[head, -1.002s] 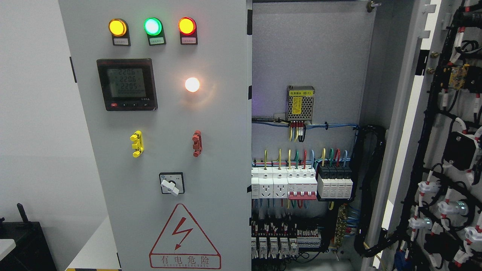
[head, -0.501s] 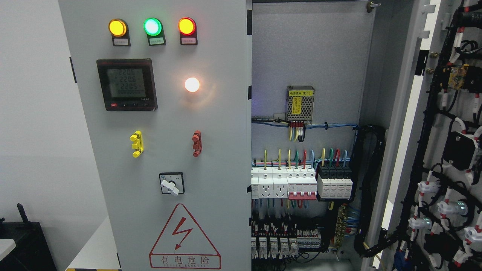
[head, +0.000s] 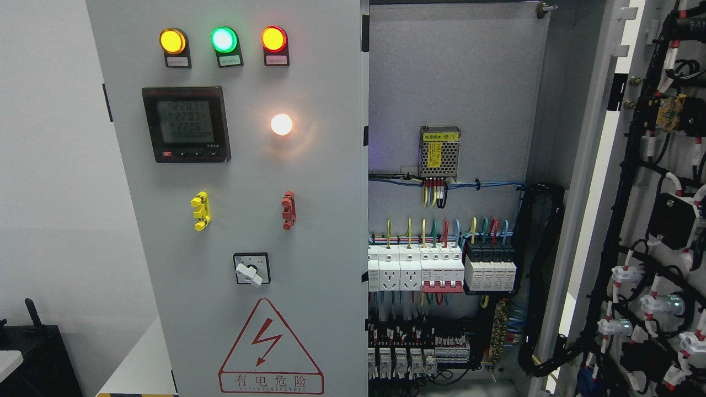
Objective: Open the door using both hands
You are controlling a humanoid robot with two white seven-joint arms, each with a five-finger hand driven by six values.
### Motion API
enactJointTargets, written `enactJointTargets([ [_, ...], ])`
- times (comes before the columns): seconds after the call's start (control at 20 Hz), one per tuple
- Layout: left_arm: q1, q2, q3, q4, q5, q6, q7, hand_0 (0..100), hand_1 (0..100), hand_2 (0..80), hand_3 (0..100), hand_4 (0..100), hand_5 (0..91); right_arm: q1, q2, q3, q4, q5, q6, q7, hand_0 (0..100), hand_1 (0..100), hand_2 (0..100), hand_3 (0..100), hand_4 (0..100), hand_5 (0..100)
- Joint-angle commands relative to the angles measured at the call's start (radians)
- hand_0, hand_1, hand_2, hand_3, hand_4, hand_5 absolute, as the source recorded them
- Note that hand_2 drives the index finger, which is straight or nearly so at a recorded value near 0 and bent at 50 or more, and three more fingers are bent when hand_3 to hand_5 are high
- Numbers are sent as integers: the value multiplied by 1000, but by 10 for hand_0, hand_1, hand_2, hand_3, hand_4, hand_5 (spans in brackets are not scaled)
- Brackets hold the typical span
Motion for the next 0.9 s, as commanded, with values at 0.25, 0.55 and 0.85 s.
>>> enactJointTargets([
  [0.25,-5,0,-41,-1,16,-7,1,0,0,0,0,42,0,32,4,-7,-416,1,-29,-1,0,0,0,0,0,0],
  [0.55,-9,3,-40,-17,32,-7,1,0,0,0,0,42,0,32,-23,-7,-524,-1,-29,-2,0,0,0,0,0,0],
  [0.85,-9,2,-41,-44,43,-5,2,0,0,0,0,42,0,31,-46,-4,-605,-2,-29,-2,0,0,0,0,0,0],
])
